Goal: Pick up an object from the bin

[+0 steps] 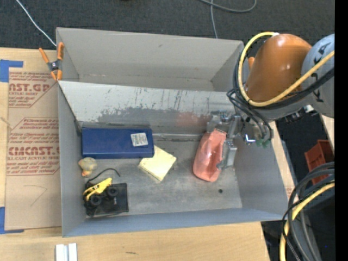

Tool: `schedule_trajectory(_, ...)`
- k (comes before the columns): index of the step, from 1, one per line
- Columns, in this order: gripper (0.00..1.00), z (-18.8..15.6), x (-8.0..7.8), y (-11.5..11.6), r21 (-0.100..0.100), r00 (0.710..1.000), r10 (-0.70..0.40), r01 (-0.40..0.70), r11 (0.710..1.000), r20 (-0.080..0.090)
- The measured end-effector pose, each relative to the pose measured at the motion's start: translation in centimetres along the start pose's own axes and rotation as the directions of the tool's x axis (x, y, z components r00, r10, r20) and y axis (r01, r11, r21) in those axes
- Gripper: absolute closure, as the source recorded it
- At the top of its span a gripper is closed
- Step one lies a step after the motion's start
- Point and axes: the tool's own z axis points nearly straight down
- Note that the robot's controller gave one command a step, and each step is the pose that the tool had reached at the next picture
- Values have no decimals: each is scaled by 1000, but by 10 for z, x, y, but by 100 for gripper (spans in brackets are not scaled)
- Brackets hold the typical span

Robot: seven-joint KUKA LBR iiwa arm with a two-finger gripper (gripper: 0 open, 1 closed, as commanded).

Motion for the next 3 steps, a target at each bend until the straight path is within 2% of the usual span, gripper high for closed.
schedule_trajectory(1,0,79,-16,-23,-1,959,-285,285,959,-1)
schedule_trajectory(2,0,52,-25,-30,0,849,-529,529,849,2)
schedule_trajectory(3,0,84,-30,-5,-4,705,-709,709,705,-2)
